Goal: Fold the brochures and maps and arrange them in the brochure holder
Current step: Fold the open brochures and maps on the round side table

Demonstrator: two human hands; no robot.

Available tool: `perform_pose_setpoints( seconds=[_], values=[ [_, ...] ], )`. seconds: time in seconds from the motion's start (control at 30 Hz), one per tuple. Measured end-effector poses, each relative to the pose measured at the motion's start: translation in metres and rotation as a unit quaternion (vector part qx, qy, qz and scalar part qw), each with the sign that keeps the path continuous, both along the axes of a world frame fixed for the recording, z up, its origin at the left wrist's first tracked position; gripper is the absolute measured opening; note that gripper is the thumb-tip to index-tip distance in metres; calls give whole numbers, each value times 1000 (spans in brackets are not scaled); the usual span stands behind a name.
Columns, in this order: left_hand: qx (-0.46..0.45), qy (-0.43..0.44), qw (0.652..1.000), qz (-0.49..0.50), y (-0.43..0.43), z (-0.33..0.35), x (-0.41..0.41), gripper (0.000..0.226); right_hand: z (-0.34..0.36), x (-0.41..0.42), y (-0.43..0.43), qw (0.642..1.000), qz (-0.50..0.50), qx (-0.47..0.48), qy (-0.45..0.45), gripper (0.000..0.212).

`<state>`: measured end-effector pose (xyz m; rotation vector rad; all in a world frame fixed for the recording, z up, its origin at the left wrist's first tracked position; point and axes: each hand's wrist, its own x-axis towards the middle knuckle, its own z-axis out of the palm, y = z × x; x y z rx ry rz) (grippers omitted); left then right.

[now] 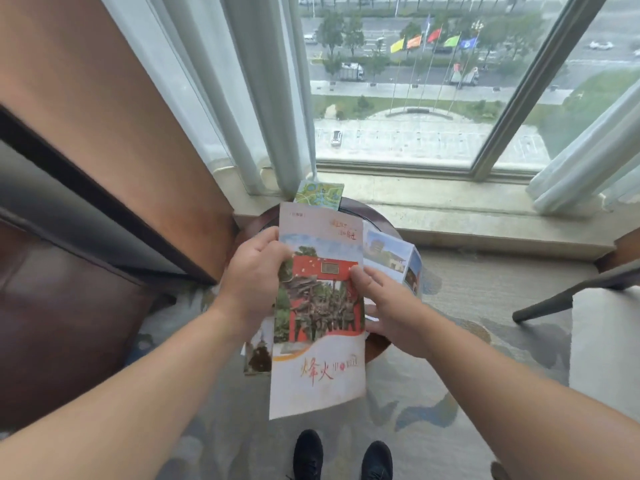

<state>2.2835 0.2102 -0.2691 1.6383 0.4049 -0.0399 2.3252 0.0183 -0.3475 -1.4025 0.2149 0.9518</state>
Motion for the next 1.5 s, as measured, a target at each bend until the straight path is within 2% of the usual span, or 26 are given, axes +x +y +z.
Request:
perform_pose_setpoints(
  seconds=[0.1, 0.2, 0.3, 0.4, 0.5, 0.57, 0.63, 0.7, 0.77, 0.83, 0.93, 1.0, 1.07, 1.17, 1.2, 1.27, 1.37, 1.5],
  values=[
    [-45, 0, 999, 22, 11, 18, -8, 22, 24, -4, 21, 993, 7, 113, 37, 48],
    [-21, 5, 1000, 19, 21, 28, -14, 23, 46, -6, 37, 991, 2, 128, 37, 25],
    [30, 2, 999, 45, 29, 32, -18, 32, 62, -7, 45, 991, -18, 122, 49, 22],
    [162, -10, 985, 57, 34, 29, -21, 23, 75, -7, 48, 993, -46, 107, 31, 20],
    [198, 2, 978, 65, 36, 24, -24, 20, 87, -6, 51, 993, -58, 102, 1, 28],
    [180, 20, 981, 75, 36, 23, -24, 6, 94, -4, 52, 993, -56, 102, -18, 29],
    [133, 56, 987, 75, 37, 23, -25, 23, 101, -3, 52, 992, -50, 114, -32, 31],
    [18, 92, 993, 76, 37, 23, -26, 41, 104, -1, 50, 990, -39, 127, -40, 32],
    [-92, 106, 988, 65, 35, 23, -27, 40, 105, -1, 50, 989, -26, 138, -43, 32],
    [-118, 107, 986, 57, 33, 23, -26, 34, 105, -1, 51, 988, -15, 143, -49, 31],
    [-85, 88, 989, 78, 29, 24, -23, 21, 103, -2, 56, 990, -33, 119, -71, 30],
    [-49, 74, 992, 91, 28, 25, -21, 13, 99, -1, 60, 991, -51, 48, -114, 25],
    [-50, 56, 993, 94, 27, 27, -20, 12, 94, 1, 60, 986, -53, -34, -155, 23],
    [-102, 33, 991, 85, 28, 32, -21, 16, 89, 1, 53, 994, -29, -25, -106, 62],
    [-116, 29, 990, 77, 28, 34, -22, 17, 88, 0, 50, 997, -7, -3, -74, 66],
    [-122, 32, 990, 64, 28, 35, -23, 18, 88, -2, 46, 998, 33, 47, -33, 52],
    [-57, 46, 994, 76, 26, 32, -22, 15, 89, -1, 46, 994, 11, 100, -28, 29],
    [41, 32, 993, 109, 20, 31, -20, 10, 92, 1, 50, 997, -17, 58, -48, 25]
  ],
)
